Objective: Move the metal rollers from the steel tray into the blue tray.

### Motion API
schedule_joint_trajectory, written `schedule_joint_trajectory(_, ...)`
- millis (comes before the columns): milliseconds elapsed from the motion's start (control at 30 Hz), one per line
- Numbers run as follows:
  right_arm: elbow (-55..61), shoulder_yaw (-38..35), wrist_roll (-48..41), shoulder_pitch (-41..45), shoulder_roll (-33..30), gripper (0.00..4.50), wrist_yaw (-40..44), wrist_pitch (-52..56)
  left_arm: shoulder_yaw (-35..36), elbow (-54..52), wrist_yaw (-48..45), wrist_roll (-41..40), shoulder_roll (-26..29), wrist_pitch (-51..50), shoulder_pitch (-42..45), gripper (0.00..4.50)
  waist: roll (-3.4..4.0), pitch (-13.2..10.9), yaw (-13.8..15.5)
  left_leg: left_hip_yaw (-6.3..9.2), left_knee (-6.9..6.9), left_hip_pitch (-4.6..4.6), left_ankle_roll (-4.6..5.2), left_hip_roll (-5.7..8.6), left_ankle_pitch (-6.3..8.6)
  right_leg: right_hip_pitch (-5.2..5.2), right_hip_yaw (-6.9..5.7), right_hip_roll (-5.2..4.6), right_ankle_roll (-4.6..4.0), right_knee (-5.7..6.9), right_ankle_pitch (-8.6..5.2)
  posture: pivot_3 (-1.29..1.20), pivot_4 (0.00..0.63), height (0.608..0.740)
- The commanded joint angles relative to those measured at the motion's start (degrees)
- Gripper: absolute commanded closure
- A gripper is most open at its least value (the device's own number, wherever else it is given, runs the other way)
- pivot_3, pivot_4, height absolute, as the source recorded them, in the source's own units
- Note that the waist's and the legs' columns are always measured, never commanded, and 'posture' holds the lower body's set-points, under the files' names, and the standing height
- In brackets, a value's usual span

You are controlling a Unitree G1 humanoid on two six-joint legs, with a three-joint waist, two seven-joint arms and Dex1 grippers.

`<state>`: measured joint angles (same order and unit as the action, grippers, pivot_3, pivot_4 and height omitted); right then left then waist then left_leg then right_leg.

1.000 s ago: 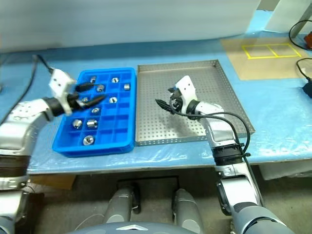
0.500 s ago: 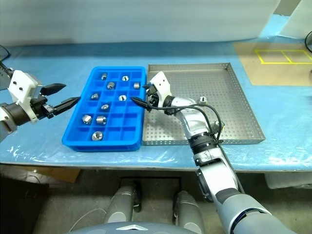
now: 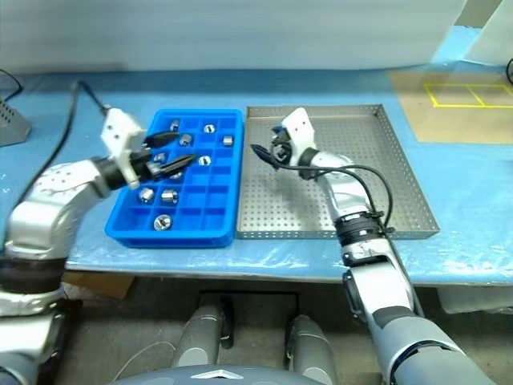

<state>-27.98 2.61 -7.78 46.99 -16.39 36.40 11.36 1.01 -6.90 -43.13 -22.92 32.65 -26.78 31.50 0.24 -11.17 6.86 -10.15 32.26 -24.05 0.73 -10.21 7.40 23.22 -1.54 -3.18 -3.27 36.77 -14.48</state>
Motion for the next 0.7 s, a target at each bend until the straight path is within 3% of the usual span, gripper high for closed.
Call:
schedule_joint_trajectory(33, 2.23, -3.98, 0.78, 0.83, -3.11, 0.69, -4.8, 0.55, -4.76, 3.63, -1.69, 1.97, -4.75, 4.42, 3.53, 1.07, 0.0, 0.0, -0.7, -0.01, 0.01, -0.01, 0.02, 0.01, 0.01, 0.0, 0.02, 0.0, 0.0, -0.01, 0.0, -0.07, 0.15, 0.74)
schedule_joint_trajectory(233, 2.4, -5.77, 2.49, -1.52, -8.75, 0.69, -8.26, 2.54, -7.7, 10.6, -2.55, 3.87, -12.36, 8.92, 7.58, 1.07, -0.01, 0.0, -2.89, -0.01, 0.02, -0.04, 0.09, 0.03, 0.04, 0.02, 0.02, 0.04, 0.01, -0.01, 0.01, -0.13, 0.15, 0.74)
schedule_joint_trajectory(333, 0.74, -5.84, 1.68, -3.31, -8.51, 0.69, -8.09, 3.94, -7.92, 12.08, -2.5, 4.67, -14.12, 10.32, 7.91, 1.07, -0.01, 0.0, -4.11, -0.01, 0.02, -0.02, 0.11, -0.01, 0.05, 0.02, 0.03, 0.1, 0.01, -0.01, 0.01, -0.12, 0.15, 0.74)
schedule_joint_trajectory(700, -15.96, -6.55, 2.0, 2.62, -4.71, 0.69, -8.77, -0.69, -6.67, 8.11, -2.02, 4.25, -13.79, 7.78, 4.98, 1.07, 0.04, -0.01, -4.34, -0.03, 0.37, -0.05, 0.53, -0.07, 0.29, -0.07, 0.01, 0.06, -0.04, 0.06, 0.02, -0.07, 0.15, 0.74)
